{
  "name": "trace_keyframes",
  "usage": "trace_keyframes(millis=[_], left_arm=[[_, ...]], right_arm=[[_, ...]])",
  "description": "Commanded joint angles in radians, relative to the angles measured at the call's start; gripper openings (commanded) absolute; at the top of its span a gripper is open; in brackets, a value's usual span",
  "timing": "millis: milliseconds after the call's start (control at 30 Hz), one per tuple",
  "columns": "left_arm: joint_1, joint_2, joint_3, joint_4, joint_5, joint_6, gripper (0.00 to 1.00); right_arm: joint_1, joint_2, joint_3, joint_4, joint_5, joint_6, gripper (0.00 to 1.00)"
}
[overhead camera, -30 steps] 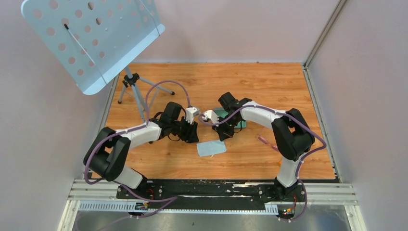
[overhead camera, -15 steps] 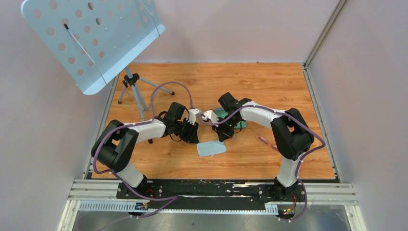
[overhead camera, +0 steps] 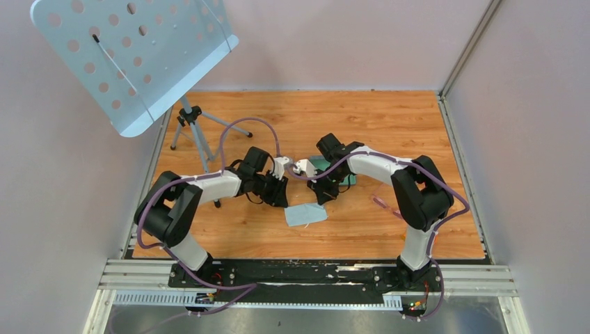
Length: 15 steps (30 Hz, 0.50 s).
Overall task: Organize the sunglasses
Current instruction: Pick up the glasses cleaning cloth from the center of the board.
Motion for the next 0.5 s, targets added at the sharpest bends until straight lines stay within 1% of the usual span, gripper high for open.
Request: trace_keyframes(millis=[0,267,400,467], left_arm=[[-0.008,0.013,0.021,-0.016,0.014,0.018,0.31],[-0.009,0.019,0.028,-0.028,0.042,0.021,0.27],[-0.008,0.023,0.04,-0.052,0.048,0.018,0.27],[-0.009,0.027,0.046,-0.071,0.058,0.013,0.28]], right_arm=[[-0.006,0.019,0.003,-0.015,-0.005,0.008,0.0],[-0.006,0.021,0.01,-0.016,0.001,0.016,0.0],[-0.007,0.021,0.012,-0.018,0.002,0.018,0.0],[-0.008,0.02,0.011,-0.018,0.002,0.019,0.0]])
